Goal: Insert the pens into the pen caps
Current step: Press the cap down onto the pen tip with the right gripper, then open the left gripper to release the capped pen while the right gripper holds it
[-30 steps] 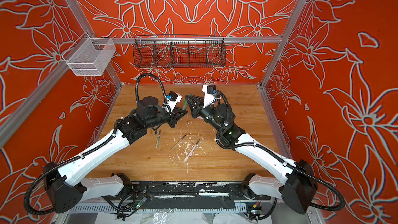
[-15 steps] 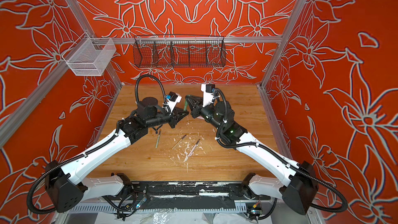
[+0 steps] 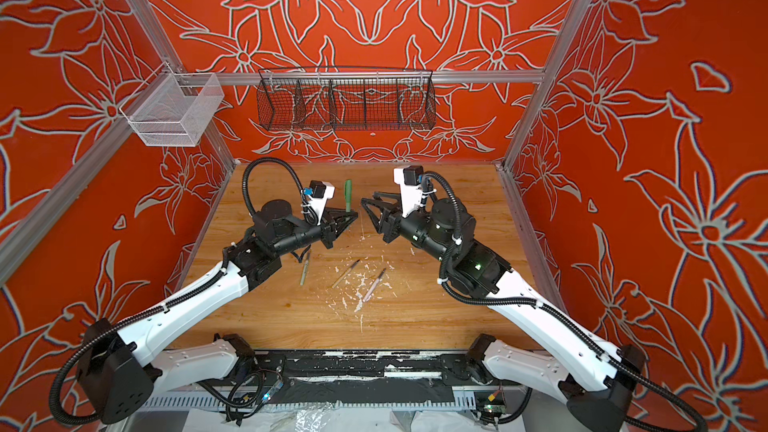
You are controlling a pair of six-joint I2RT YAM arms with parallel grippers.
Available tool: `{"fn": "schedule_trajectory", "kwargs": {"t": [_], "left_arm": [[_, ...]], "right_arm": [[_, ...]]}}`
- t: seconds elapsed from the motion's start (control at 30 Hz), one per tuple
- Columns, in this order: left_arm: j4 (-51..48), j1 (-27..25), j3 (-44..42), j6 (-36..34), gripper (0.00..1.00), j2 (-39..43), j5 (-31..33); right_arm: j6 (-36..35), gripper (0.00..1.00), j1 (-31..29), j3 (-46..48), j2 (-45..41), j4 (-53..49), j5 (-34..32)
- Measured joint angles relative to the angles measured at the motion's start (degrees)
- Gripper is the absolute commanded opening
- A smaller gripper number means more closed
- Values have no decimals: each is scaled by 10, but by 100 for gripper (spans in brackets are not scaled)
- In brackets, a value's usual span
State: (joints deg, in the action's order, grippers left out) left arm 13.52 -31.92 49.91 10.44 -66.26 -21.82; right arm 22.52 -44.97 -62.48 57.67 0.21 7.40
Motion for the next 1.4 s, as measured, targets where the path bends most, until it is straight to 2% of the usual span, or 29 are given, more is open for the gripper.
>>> {"fn": "schedule_trajectory", "kwargs": {"t": [0.33, 0.53, 0.87, 1.03, 1.17, 1.23, 1.3, 1.33, 1.4], "left_arm": [[23, 0, -10, 22, 0, 18, -9], [25, 0, -12, 25, 0, 21, -10], [25, 0, -12, 29, 0, 26, -15], [24, 0, -12, 37, 0, 26, -15], [26, 0, -12, 42, 0, 27, -16], [27, 0, -12, 42, 11, 27, -16], [29, 0, -12, 40, 42, 27, -16], [30, 0, -12, 41, 47, 28, -16], [35, 0, -15, 39, 67, 30, -15]], "right_arm": [[-14, 44, 0, -46, 101, -20, 31], [-15, 42, 0, -54, 136, -19, 47], [-12, 25, 0, -63, 164, -5, 64], [-14, 2, -1, -65, 169, 5, 77], [-8, 0, -1, -65, 169, 7, 82], [-7, 0, -1, -65, 169, 9, 82], [0, 0, -1, -65, 169, 11, 82], [4, 0, -1, -65, 169, 16, 82], [10, 0, -1, -65, 165, 23, 79]]}}
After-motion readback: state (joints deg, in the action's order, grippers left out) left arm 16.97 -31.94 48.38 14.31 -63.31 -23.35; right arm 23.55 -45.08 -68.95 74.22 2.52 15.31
